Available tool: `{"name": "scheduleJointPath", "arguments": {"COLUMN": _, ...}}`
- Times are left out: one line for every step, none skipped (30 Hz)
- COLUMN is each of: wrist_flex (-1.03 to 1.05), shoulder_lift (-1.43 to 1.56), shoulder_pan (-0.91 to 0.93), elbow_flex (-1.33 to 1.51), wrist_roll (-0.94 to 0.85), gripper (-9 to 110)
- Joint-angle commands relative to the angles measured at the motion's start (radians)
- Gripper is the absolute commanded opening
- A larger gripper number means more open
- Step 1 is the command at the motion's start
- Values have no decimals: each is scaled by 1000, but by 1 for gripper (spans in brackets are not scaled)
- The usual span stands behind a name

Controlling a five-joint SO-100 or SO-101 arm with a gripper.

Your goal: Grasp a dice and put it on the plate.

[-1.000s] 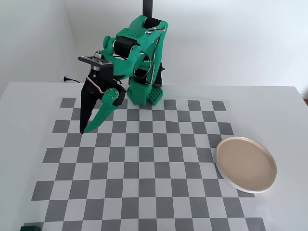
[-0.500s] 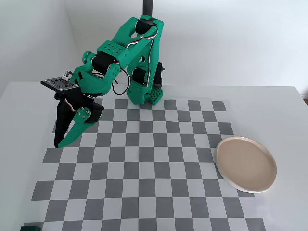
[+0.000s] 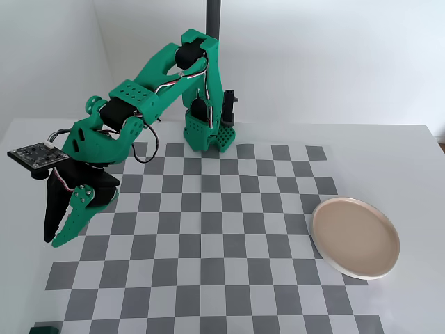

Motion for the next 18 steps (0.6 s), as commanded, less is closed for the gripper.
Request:
{"name": "scheduleJointPath", "arguments": {"wrist_flex": 21, "shoulder_lift": -2, "shoulder_pan": -3, "elbow_flex": -144, "wrist_roll": -6, "gripper": 8}}
{"name": "scheduleJointPath", "arguments": {"wrist_flex": 29, "shoulder_lift": -9, "shoulder_pan": -5, "elbow_flex": -155, "wrist_roll": -14, "gripper": 11}}
{"name": "scheduleJointPath", "arguments": {"wrist_flex": 34, "shoulder_lift": -15, "shoulder_pan": -8, "elbow_flex": -161, "wrist_roll": -23, "gripper": 14}}
{"name": "scheduleJointPath", "arguments": {"wrist_flex": 35, "shoulder_lift": -21, "shoulder_pan": -11, "elbow_flex": -167, "wrist_roll": -28, "gripper": 16}}
{"name": "scheduleJointPath", "arguments": {"wrist_flex": 46, "shoulder_lift": -31, "shoulder_pan": -14, "elbow_flex": -183, "wrist_roll": -31, "gripper": 18}}
{"name": "scheduleJointPath", "arguments": {"wrist_flex": 64, "shoulder_lift": -43, "shoulder_pan": -17, "elbow_flex": -209, "wrist_roll": -31, "gripper": 19}}
{"name": "scheduleJointPath", "arguments": {"wrist_flex": 91, "shoulder_lift": -58, "shoulder_pan": -23, "elbow_flex": -242, "wrist_roll": -26, "gripper": 20}}
{"name": "scheduleJointPath", "arguments": {"wrist_flex": 123, "shoulder_lift": -77, "shoulder_pan": -28, "elbow_flex": -284, "wrist_roll": -20, "gripper": 20}}
{"name": "scheduleJointPath", "arguments": {"wrist_flex": 156, "shoulder_lift": -98, "shoulder_pan": -31, "elbow_flex": -327, "wrist_roll": -17, "gripper": 20}}
{"name": "scheduleJointPath", "arguments": {"wrist_flex": 184, "shoulder_lift": -121, "shoulder_pan": -34, "elbow_flex": -370, "wrist_roll": -14, "gripper": 20}}
{"name": "scheduleJointPath", "arguments": {"wrist_flex": 207, "shoulder_lift": -143, "shoulder_pan": -37, "elbow_flex": -408, "wrist_roll": -14, "gripper": 21}}
{"name": "scheduleJointPath", "arguments": {"wrist_flex": 221, "shoulder_lift": -164, "shoulder_pan": -38, "elbow_flex": -437, "wrist_roll": -14, "gripper": 21}}
{"name": "scheduleJointPath", "arguments": {"wrist_flex": 232, "shoulder_lift": -187, "shoulder_pan": -40, "elbow_flex": -468, "wrist_roll": -17, "gripper": 21}}
{"name": "scheduleJointPath", "arguments": {"wrist_flex": 241, "shoulder_lift": -209, "shoulder_pan": -40, "elbow_flex": -495, "wrist_roll": -17, "gripper": 22}}
{"name": "scheduleJointPath", "arguments": {"wrist_flex": 250, "shoulder_lift": -233, "shoulder_pan": -41, "elbow_flex": -525, "wrist_roll": -15, "gripper": 22}}
{"name": "scheduleJointPath", "arguments": {"wrist_flex": 259, "shoulder_lift": -256, "shoulder_pan": -41, "elbow_flex": -555, "wrist_roll": -15, "gripper": 22}}
{"name": "scheduleJointPath", "arguments": {"wrist_flex": 268, "shoulder_lift": -282, "shoulder_pan": -41, "elbow_flex": -588, "wrist_roll": -12, "gripper": 22}}
{"name": "scheduleJointPath", "arguments": {"wrist_flex": 275, "shoulder_lift": -307, "shoulder_pan": -41, "elbow_flex": -621, "wrist_roll": -9, "gripper": 22}}
